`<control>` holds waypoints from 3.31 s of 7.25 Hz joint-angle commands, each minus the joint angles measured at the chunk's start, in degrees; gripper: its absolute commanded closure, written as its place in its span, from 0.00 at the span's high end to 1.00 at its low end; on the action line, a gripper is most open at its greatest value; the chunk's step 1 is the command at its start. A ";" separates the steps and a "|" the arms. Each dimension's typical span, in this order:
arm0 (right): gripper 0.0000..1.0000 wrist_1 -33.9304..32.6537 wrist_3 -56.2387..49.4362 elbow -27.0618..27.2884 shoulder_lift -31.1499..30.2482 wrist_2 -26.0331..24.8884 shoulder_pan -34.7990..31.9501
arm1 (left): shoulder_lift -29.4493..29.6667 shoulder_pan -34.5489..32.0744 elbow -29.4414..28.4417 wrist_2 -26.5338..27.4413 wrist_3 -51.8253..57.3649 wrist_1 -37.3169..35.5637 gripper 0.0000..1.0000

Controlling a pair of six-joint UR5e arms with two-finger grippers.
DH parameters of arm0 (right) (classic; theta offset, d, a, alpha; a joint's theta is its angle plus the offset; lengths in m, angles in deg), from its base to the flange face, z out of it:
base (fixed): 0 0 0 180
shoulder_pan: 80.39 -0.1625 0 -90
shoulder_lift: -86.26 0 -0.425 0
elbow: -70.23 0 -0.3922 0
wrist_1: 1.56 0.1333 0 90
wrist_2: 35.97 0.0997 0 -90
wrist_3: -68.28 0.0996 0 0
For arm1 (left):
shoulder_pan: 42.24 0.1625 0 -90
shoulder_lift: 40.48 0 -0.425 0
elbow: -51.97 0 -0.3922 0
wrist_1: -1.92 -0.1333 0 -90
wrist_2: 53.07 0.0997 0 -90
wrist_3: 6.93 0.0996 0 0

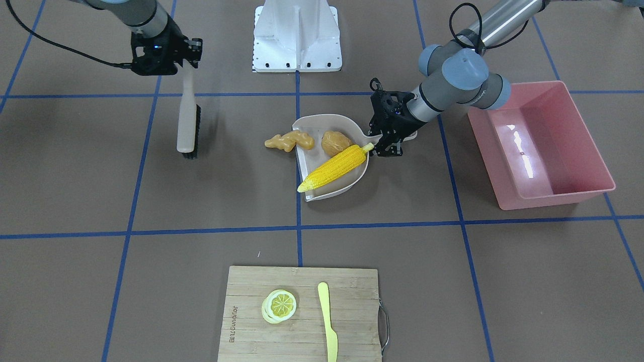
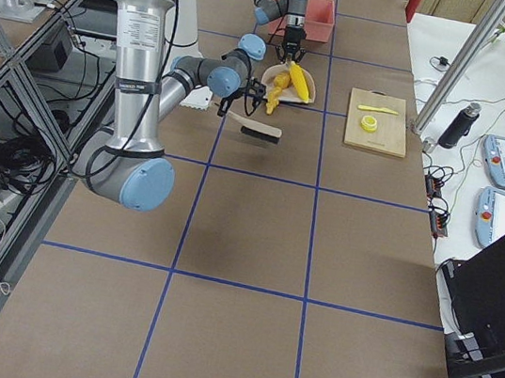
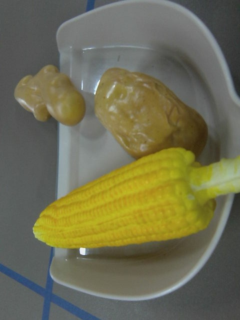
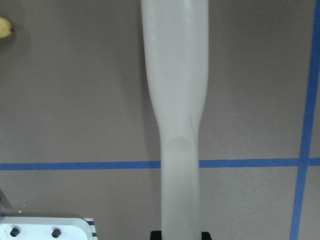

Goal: Sweep and dump trash into bin
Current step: 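Move the brush with the right gripper to push the ginger into the dustpan, then withdraw the brush with the right gripper away from the dustpan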

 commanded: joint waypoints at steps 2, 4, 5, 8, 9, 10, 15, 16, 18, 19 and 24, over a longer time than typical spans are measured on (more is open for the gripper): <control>0.00 -6.63 1.58 -2.25 8.66 -5.52 6.72 | 0.00 0.06 -0.03 0.09 -0.07 -0.06 0.00; 0.00 -6.63 1.58 -7.34 13.14 -5.61 6.20 | 0.00 0.06 0.06 0.09 -0.07 -0.24 0.00; 0.00 -6.63 1.58 -9.46 14.99 -5.61 6.02 | 0.00 0.06 0.15 0.09 -0.15 -0.68 0.00; 0.00 -6.63 2.81 -12.54 18.52 -5.61 6.11 | 0.09 0.06 1.11 0.17 0.37 -3.13 0.00; 0.00 -6.72 3.25 -13.86 20.26 -5.52 6.20 | 0.09 0.06 1.20 0.17 0.55 -3.49 0.00; 0.00 -6.89 3.51 -14.65 21.76 -5.52 6.20 | 0.09 0.06 1.12 0.26 0.55 -3.58 0.00; 0.00 -6.98 5.80 -22.04 30.64 -5.34 6.11 | 0.18 0.06 2.52 1.05 2.04 -6.74 0.00; 0.00 -6.98 5.89 -22.04 31.09 -5.26 6.11 | 0.18 0.06 2.52 1.05 2.04 -6.74 0.00; 0.00 -6.98 6.50 -22.83 32.40 -5.25 6.02 | 0.09 0.06 2.52 1.66 2.04 -6.83 0.00; 0.00 -7.07 7.20 -25.27 34.85 -5.17 6.02 | 0.18 0.06 2.52 1.76 2.04 -7.18 0.00; 0.00 -11.90 7.21 -27.41 40.67 -1.40 2.16 | 0.09 0.06 2.87 1.76 2.75 -7.10 0.00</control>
